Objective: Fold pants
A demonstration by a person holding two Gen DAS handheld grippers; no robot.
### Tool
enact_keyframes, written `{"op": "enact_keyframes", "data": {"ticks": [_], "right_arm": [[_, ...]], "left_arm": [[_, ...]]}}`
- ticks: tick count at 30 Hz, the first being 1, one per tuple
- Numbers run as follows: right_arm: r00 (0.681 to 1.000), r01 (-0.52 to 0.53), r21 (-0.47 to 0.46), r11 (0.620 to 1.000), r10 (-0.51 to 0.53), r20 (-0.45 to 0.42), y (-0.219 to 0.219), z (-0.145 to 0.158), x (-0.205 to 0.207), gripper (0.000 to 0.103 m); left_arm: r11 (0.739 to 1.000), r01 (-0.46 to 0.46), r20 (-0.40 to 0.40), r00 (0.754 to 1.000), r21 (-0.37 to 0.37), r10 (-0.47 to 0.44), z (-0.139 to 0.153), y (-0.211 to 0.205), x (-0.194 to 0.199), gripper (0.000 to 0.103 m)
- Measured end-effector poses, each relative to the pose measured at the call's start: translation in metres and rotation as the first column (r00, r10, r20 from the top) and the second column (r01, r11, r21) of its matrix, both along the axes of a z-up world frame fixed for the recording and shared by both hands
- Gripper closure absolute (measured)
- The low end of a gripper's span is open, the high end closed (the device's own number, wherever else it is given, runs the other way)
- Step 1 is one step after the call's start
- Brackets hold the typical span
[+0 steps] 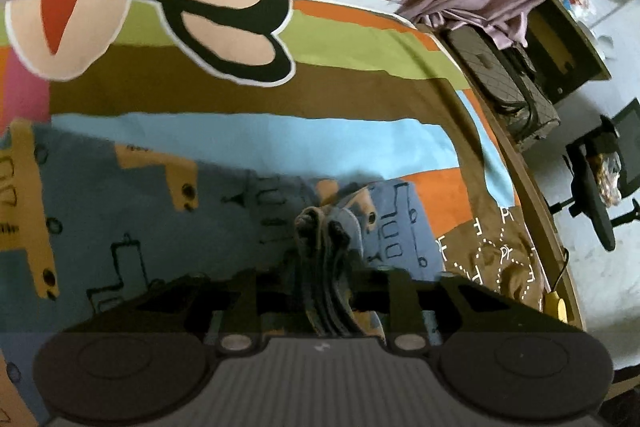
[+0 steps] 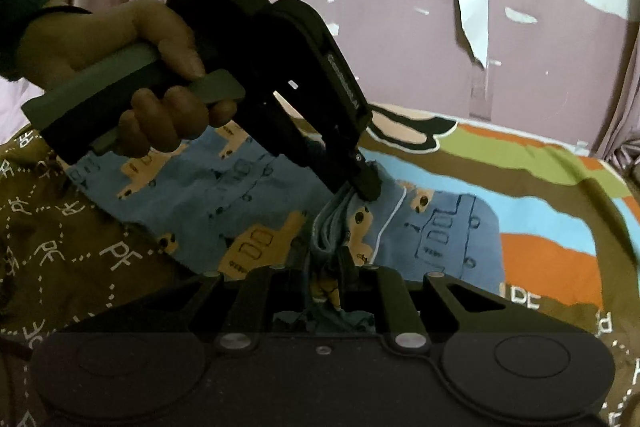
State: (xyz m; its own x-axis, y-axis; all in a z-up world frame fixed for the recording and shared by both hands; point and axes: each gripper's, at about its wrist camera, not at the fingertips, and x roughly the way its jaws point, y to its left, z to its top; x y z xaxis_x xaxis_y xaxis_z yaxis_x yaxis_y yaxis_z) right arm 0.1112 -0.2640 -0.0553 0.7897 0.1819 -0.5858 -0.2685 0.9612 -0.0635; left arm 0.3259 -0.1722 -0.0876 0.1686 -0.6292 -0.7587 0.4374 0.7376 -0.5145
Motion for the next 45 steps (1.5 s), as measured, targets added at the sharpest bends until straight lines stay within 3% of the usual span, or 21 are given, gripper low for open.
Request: {"op": "enact_keyframes", "data": {"ticks": [2, 5, 8, 9, 10, 15, 28, 45], "right_arm": [[1.0, 0.002, 0.002, 1.0, -0.002, -0.003, 0.001, -0.002, 0.0, 0.089], [1.0, 0.003, 0.004, 1.0, -0.003, -0.001, 0.0, -0.003, 0.0, 0.089], [1.0, 0.003, 0.005, 1.0, -0.003, 0.0, 0.0, -0.003, 0.0, 0.089], [1.0, 0.004, 0.005, 1.0, -0.004, 0.001, 0.0, -0.004, 0.0, 0.089], [1.0, 0.003, 0.005, 1.0, -0.003, 0.0, 0.0, -0.004, 0.0, 0.089], [1.0, 0.003, 0.008, 1.0, -0.003, 0.002, -0.002, -0.004, 0.001, 0.089], [1.0, -0.027, 0.038, 0.999, 0.026, 0.016, 0.009, 0.004, -0.001, 0.089], [0.988, -0.154, 0.141, 0.978, 0.156, -0.001, 0.03, 0.008, 0.013, 0.089]], "left_arm": [[1.0, -0.006, -0.008, 1.0, -0.01, 0.006, -0.003, 0.001, 0.0, 0.048], [1.0, -0.016, -0.015, 1.0, -0.009, 0.016, -0.007, 0.001, 0.001, 0.049], [1.0, -0.026, -0.007, 1.0, 0.012, 0.026, -0.009, -0.002, 0.001, 0.06], [0.999, -0.029, -0.001, 1.0, 0.025, 0.029, -0.009, -0.004, 0.0, 0.073], [0.999, -0.025, 0.0, 1.0, 0.033, 0.025, -0.009, -0.006, 0.0, 0.079], [0.998, -0.018, 0.029, 0.999, 0.056, 0.016, -0.003, -0.013, -0.005, 0.091], [0.998, -0.024, 0.036, 0.999, 0.065, 0.022, 0.011, 0.01, -0.006, 0.092], [0.99, -0.094, 0.044, 0.995, 0.108, 0.09, 0.026, 0.094, -0.002, 0.092]]}}
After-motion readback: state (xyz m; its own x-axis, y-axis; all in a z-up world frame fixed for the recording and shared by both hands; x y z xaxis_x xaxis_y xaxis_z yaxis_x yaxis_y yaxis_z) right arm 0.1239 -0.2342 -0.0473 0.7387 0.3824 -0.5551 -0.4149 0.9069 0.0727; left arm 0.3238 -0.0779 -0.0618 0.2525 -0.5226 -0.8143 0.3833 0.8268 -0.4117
